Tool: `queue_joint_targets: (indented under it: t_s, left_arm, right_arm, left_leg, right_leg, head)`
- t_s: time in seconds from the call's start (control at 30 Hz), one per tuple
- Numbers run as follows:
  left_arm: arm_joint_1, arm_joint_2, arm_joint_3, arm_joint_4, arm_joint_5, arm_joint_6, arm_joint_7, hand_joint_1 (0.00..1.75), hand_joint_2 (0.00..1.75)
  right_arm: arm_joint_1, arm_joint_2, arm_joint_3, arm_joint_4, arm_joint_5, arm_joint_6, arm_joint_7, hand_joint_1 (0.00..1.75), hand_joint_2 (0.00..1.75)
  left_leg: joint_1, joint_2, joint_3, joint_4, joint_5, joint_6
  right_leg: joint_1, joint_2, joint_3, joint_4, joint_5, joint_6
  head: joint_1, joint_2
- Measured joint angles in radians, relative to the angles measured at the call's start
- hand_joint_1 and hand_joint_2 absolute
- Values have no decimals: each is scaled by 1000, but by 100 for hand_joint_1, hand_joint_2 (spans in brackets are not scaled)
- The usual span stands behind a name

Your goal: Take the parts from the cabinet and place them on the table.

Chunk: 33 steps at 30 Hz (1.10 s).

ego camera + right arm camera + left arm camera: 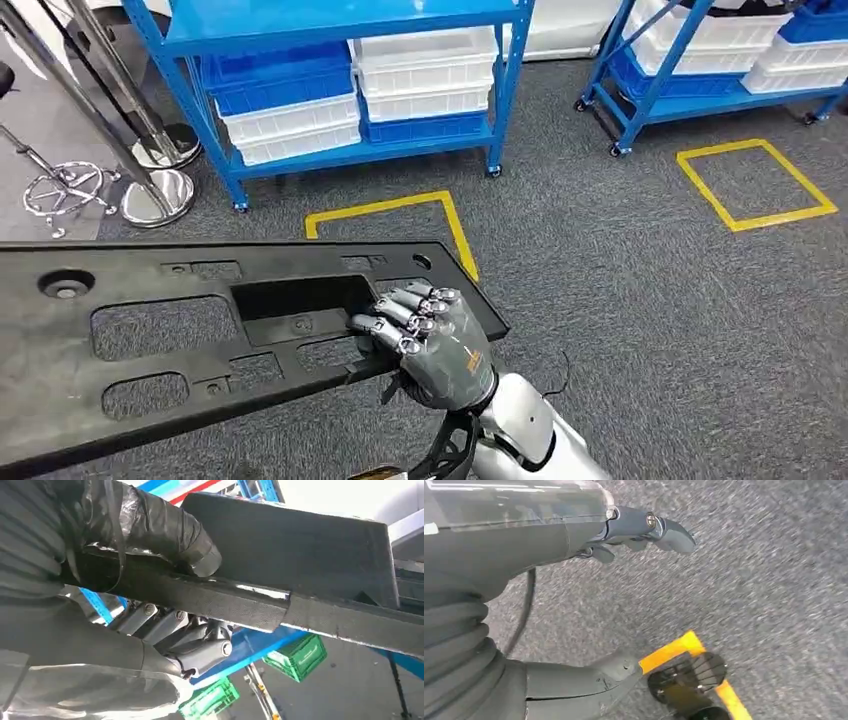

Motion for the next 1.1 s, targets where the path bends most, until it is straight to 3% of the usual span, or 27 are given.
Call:
queue_joint_targets:
  t_s: [0.03, 0.1, 0.13, 0.17, 0.2, 0.27, 0.3, 0.33, 0.37, 0.43, 0.47, 0.5, 0.53, 0.63, 0.7, 0.73, 0.8, 0.83, 0.87, 0.93, 0.97, 1.0, 1.03, 1.1]
  left_arm:
    - [1, 0, 0, 0, 1, 1, 0, 0, 175]
    - [1, 0, 0, 0, 3, 1, 0, 0, 175]
    - [3, 2, 0, 0, 5, 1, 0, 0, 175]
    - [4, 2, 0, 0, 5, 1, 0, 0, 175]
    - [5, 0, 0, 0, 5, 0, 0, 0, 175]
    - [5, 0, -1, 0, 6, 0, -2, 0, 175]
    - [5, 1, -1, 0, 9, 2, -10, 0, 175]
    - [5, 1, -1, 0, 10, 3, -19, 0, 175]
    - [4, 2, -1, 0, 11, 5, -24, 0, 175]
    - [3, 2, -2, 0, 10, 11, -25, 0, 175]
    - [1, 2, -2, 0, 8, 14, -25, 0, 175]
    - [0, 4, -2, 0, 7, 14, -26, 0, 175]
    - [-3, 4, -2, 0, 8, 14, -29, 0, 175]
    - [0, 4, -3, 0, 10, 15, -33, 0, 175]
    - [0, 3, -3, 0, 10, 15, -33, 0, 175]
    - [0, 3, -3, 0, 10, 15, -34, 0, 175]
    - [0, 3, -4, 0, 10, 19, -34, 0, 175]
    - [0, 3, -4, 0, 10, 19, -34, 0, 175]
    - [2, 3, -4, 0, 10, 21, -34, 0, 175]
    - [4, 3, -5, 0, 10, 21, -36, 0, 175]
    - [4, 3, -6, 0, 10, 21, -36, 0, 175]
    - [4, 2, -8, 0, 10, 21, -37, 0, 175]
    - [3, 2, -9, 0, 10, 21, -37, 0, 175]
    - [1, 2, -10, 0, 11, 23, -37, 0, 175]
  right_arm:
    - [-2, -1, 2, -2, 0, 3, 2, 175, 175]
    - [-4, -3, 3, -3, 1, 6, 5, 175, 175]
    - [-4, -5, 4, -3, 2, 10, 5, 175, 175]
    - [-5, -5, 5, -3, 3, 12, 5, 175, 175]
    - [-6, -5, 6, -3, 5, 13, 5, 175, 175]
    - [-6, -5, 8, -4, 7, 13, 6, 175, 175]
    - [-6, -6, 8, -4, 8, 13, 7, 175, 175]
    - [-6, -8, 9, -4, 8, 13, 7, 175, 175]
    - [-6, -9, 10, -4, 8, 13, 7, 175, 175]
    - [-6, -11, 10, -4, 8, 13, 7, 175, 175]
    - [-6, -12, 10, -5, 8, 13, 7, 175, 175]
    - [-6, -12, 10, -7, 8, 13, 7, 175, 175]
    - [-6, -13, 10, -10, 8, 14, 8, 175, 175]
    - [-7, -14, 11, -10, 8, 16, 7, 175, 175]
    - [-6, -15, 12, -10, 8, 16, 7, 175, 175]
    - [-7, -16, 13, -11, 8, 17, 7, 175, 175]
    - [-6, -16, 14, -11, 6, 22, 7, 175, 175]
    - [-6, -18, 14, -11, 5, 24, 7, 175, 175]
    - [-6, -19, 15, -11, 3, 27, 7, 175, 175]
    - [-6, -20, 15, -11, -5, 31, 7, 175, 175]
    - [-6, -21, 15, -11, -7, 31, 7, 175, 175]
    - [-7, -20, 16, -11, -8, 31, 7, 175, 175]
    - [-8, -21, 16, -11, -8, 31, 7, 175, 175]
    - [-6, -21, 16, -12, -9, 31, 7, 175, 175]
  left_leg:
    - [1, 1, -3, -2, 9, -8]
    - [4, 1, -10, -10, 32, -22]
    - [6, -1, -19, -6, 30, -28]
    - [9, -3, -32, 11, -8, -32]
    - [9, -3, -50, 57, -73, -35]
    - [10, -3, -81, 195, -180, -41]
    - [10, -3, -90, 267, -200, -43]
    - [10, -3, -82, 296, -183, -42]
    - [10, -3, -57, 287, -142, -40]
    - [9, -3, 30, 193, -61, -31]
    - [6, -4, 108, 98, -79, -21]
    - [0, -4, 185, -1, -125, -15]
    - [1, -2, 208, -71, -154, -12]
    - [-2, -2, 196, -72, -132, 9]
    - [4, 4, 193, -77, -118, 15]
    - [4, 3, 182, -77, -108, 24]
    - [3, 5, 161, -72, -94, 26]
    - [3, 5, 152, -67, -88, 24]
    - [4, 4, 142, -62, -84, 22]
    - [5, 3, 129, -51, -82, 19]
    - [6, 2, 125, -42, -84, 16]
    - [6, 2, 123, -34, -87, 11]
    - [2, 3, 113, -30, -90, 5]
    - [0, 3, 104, -21, -88, -7]
  right_leg:
    - [2, -1, 0, -9, -8, -3]
    - [9, -1, -14, -9, 10, -14]
    - [-2, -5, -27, -19, 27, -26]
    - [-1, -8, -40, -19, 40, -35]
    - [-1, -8, -57, -18, 54, -42]
    - [3, -8, -89, -18, 79, -45]
    - [6, -8, -110, -16, 95, -45]
    - [7, -8, -128, -15, 107, -44]
    - [7, -8, -146, -14, 115, -42]
    - [9, -8, -176, -10, 138, -37]
    - [9, -7, -185, -8, 151, -34]
    - [15, -7, -189, -5, 157, -29]
    - [15, -10, -190, -4, 166, -23]
    - [11, -13, -188, -17, 194, -3]
    - [7, -9, -196, -4, 179, 2]
    - [6, -5, -215, 40, 129, 6]
    - [0, -4, -270, 198, 30, 12]
    - [-1, -4, -291, 270, -2, 16]
    - [-2, -4, -291, 298, -10, 17]
    - [-7, -4, -228, 228, 27, 18]
    - [-8, -5, -156, 122, 69, 15]
    - [-8, -5, -105, 38, 88, 12]
    - [-4, -4, -92, 20, 63, 7]
    - [0, -3, -103, 11, 68, 1]
  head:
    - [0, 0]
    - [0, 0]
    - [0, 0]
    - [0, 0]
    - [0, 0]
    - [0, 0]
    - [0, 0]
    - [0, 0]
    - [0, 0]
    - [0, 0]
    - [0, 0]
    - [0, 0]
    - [0, 0]
    - [0, 0]
    - [0, 0]
    - [1, 0]
    - [0, 0]
    - [0, 0]
    - [0, 0]
    - [0, 0]
    - [0, 0]
    - [0, 0]
    - [0, 0]
    - [0, 0]
